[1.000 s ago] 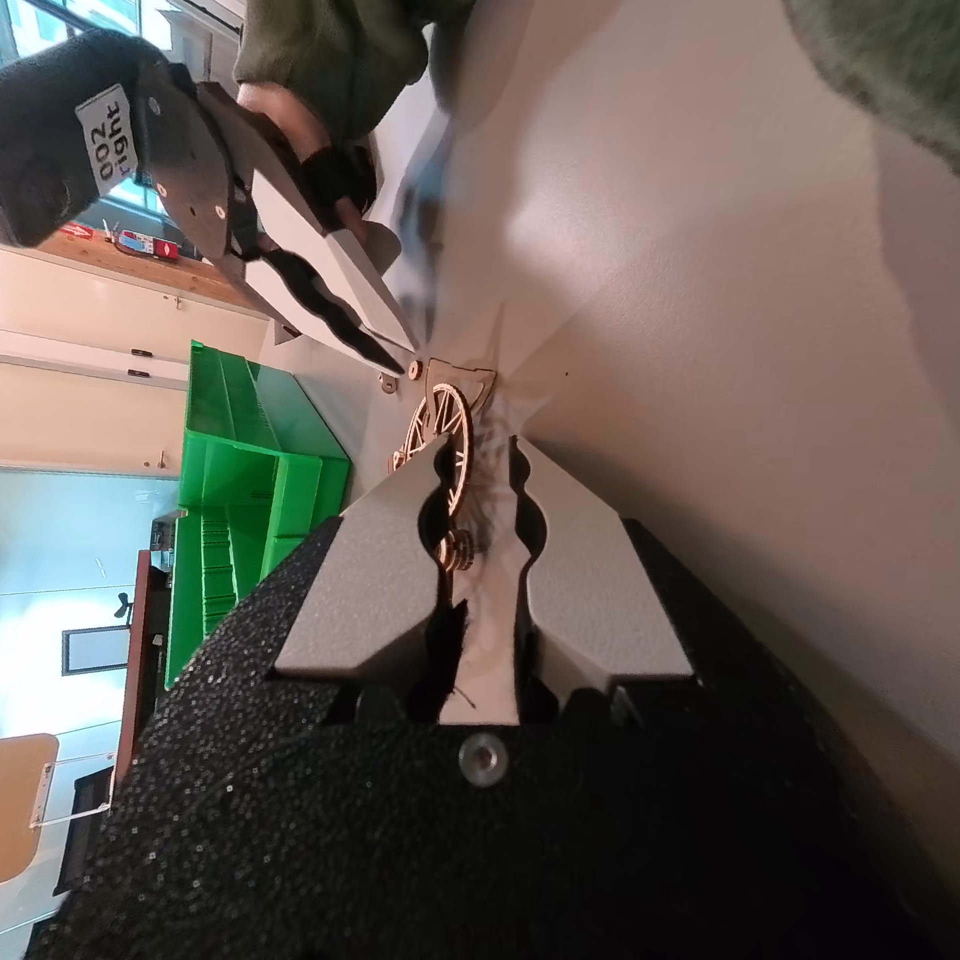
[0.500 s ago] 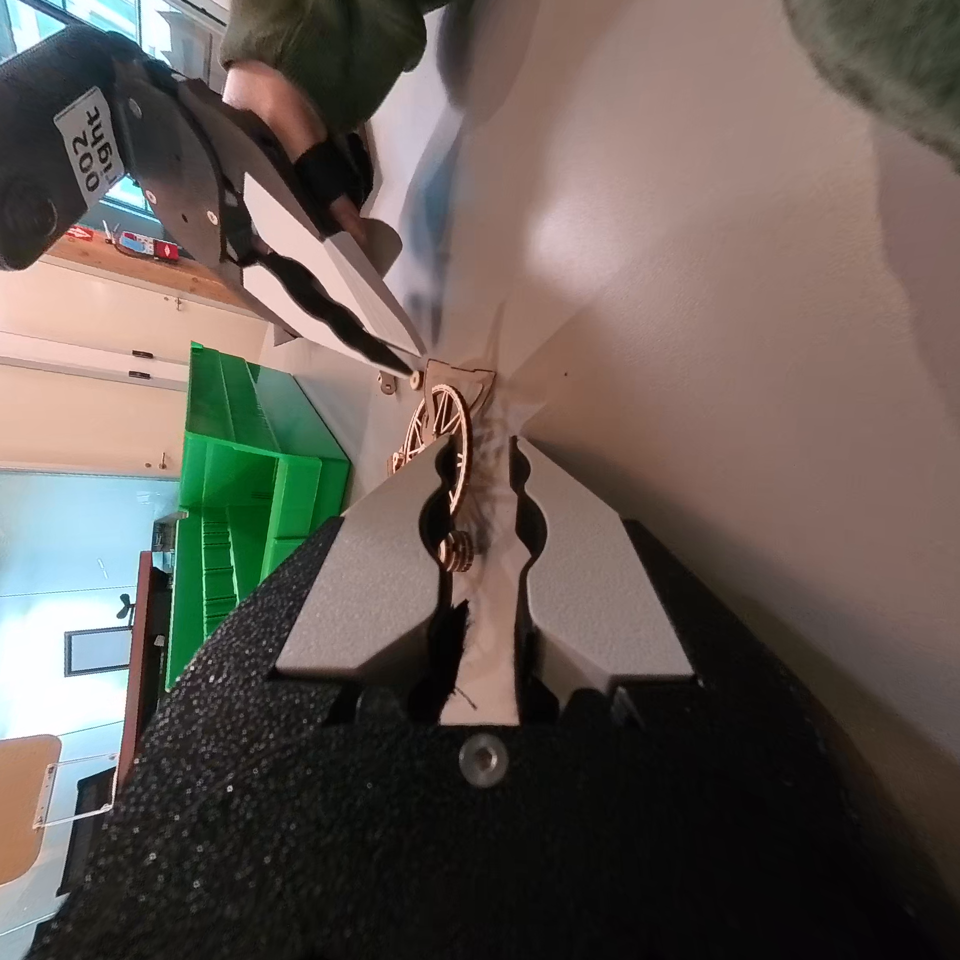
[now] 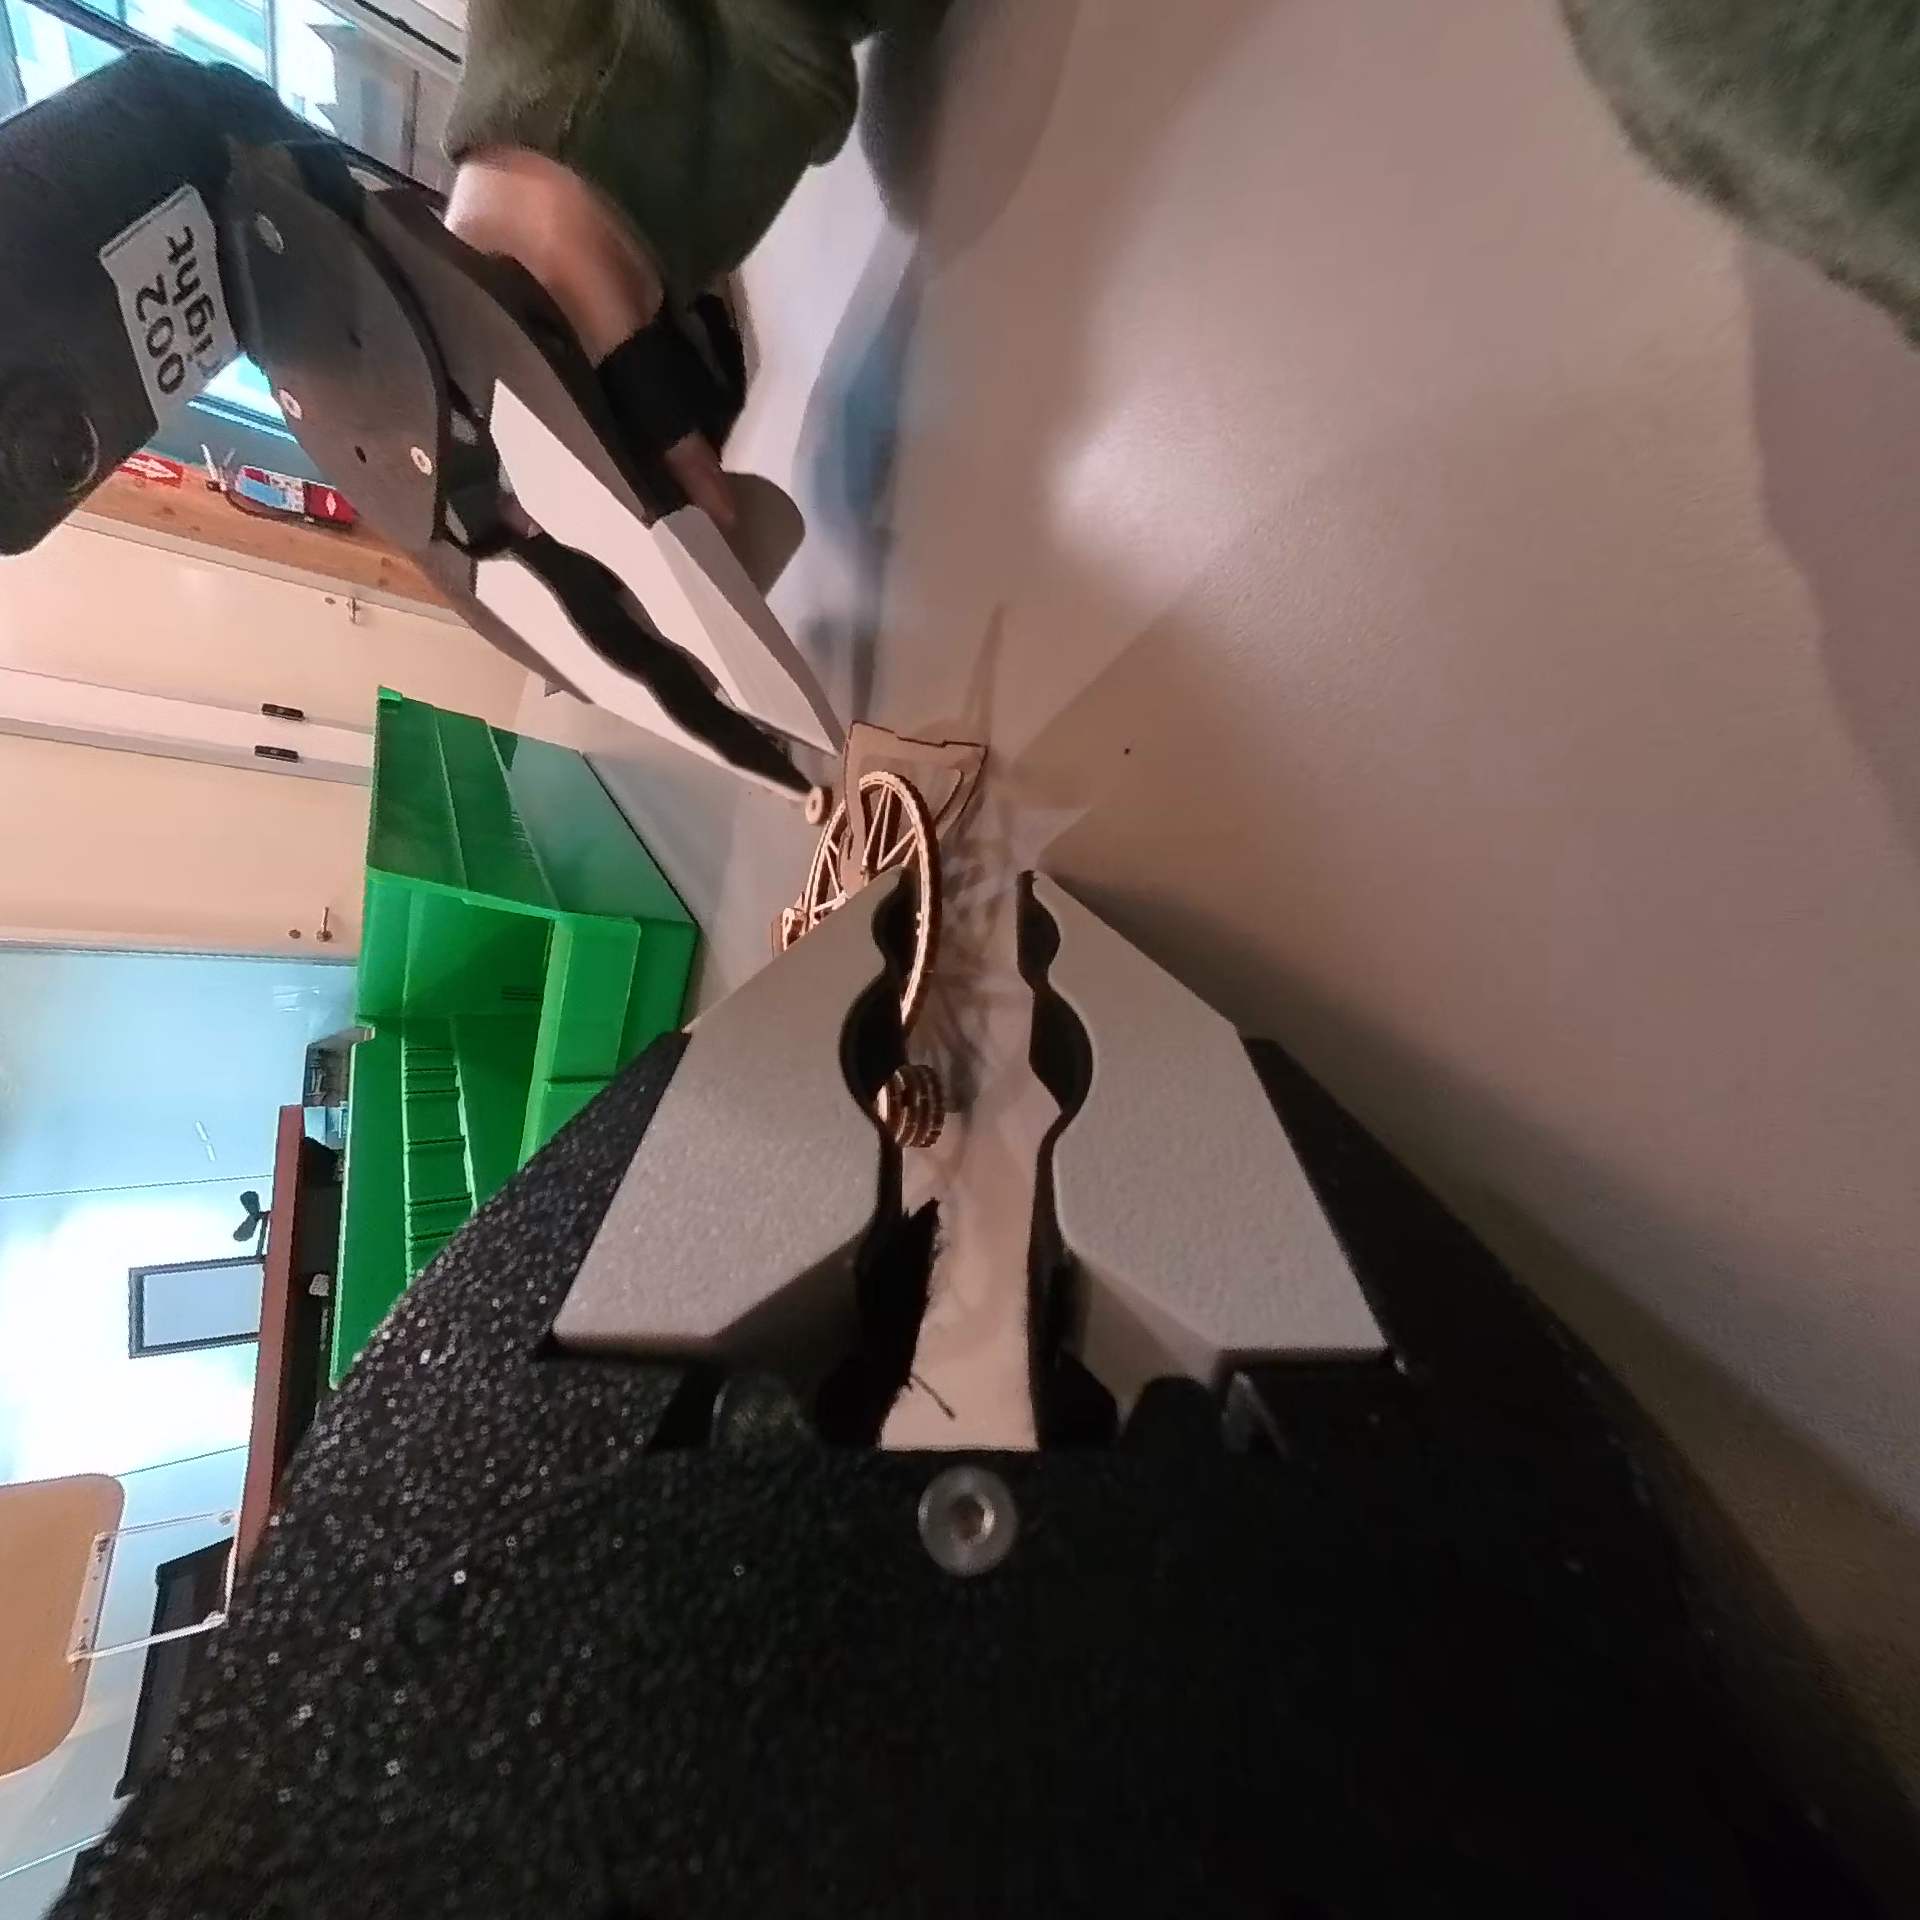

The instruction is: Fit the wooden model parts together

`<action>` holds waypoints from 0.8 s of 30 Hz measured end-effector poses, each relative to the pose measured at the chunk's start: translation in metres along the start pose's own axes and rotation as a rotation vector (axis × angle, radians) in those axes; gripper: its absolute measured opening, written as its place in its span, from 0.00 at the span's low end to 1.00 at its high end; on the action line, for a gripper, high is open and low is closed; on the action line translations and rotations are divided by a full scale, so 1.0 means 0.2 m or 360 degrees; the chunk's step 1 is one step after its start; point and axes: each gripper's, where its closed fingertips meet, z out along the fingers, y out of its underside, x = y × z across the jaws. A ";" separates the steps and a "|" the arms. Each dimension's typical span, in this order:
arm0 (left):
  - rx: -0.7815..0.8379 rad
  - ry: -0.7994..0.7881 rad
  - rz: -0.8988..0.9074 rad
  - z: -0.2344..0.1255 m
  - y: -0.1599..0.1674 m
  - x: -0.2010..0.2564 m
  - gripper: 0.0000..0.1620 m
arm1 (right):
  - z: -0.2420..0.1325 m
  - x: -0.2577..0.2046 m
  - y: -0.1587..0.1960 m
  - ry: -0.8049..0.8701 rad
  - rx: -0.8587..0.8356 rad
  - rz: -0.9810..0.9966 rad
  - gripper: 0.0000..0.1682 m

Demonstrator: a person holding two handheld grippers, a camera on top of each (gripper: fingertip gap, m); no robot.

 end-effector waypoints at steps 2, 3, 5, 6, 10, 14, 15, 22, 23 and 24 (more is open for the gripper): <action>0.0000 0.0001 0.0000 0.00 0.00 0.00 0.10 | 0.01 0.00 -0.01 0.0016 0.0005 -0.0020 0.10; 0.0000 0.0001 0.0000 0.00 0.00 0.00 0.10 | 0.01 0.01 -0.01 0.0038 0.0003 -0.0030 0.10; 0.0000 0.0002 0.0000 0.00 0.00 0.00 0.10 | 0.00 0.03 -0.01 0.0084 0.0014 -0.0028 0.10; 0.0000 0.0002 0.0000 0.00 0.00 0.00 0.10 | 0.00 0.04 -0.02 0.0086 0.0026 -0.0005 0.10; 0.0000 0.0004 0.0001 0.00 -0.01 0.00 0.10 | 0.01 0.06 -0.01 0.0097 0.0025 0.0044 0.10; -0.0001 0.0006 0.0001 0.00 -0.01 -0.01 0.10 | 0.01 0.07 -0.02 0.0132 0.0038 0.0042 0.10; -0.0001 0.0007 0.0001 0.00 -0.01 -0.01 0.09 | 0.02 0.07 -0.02 0.0139 0.0038 0.0033 0.10; -0.0003 0.0005 0.0005 0.01 -0.02 -0.01 0.09 | 0.03 0.07 -0.03 0.0144 0.0059 0.0011 0.05; -0.0004 0.0002 0.0006 0.01 -0.02 -0.01 0.10 | 0.03 0.07 -0.03 0.0145 0.0060 0.0012 0.05; -0.0006 -0.0006 0.0008 0.01 -0.02 -0.02 0.11 | 0.03 0.07 -0.03 0.0146 0.0058 0.0016 0.05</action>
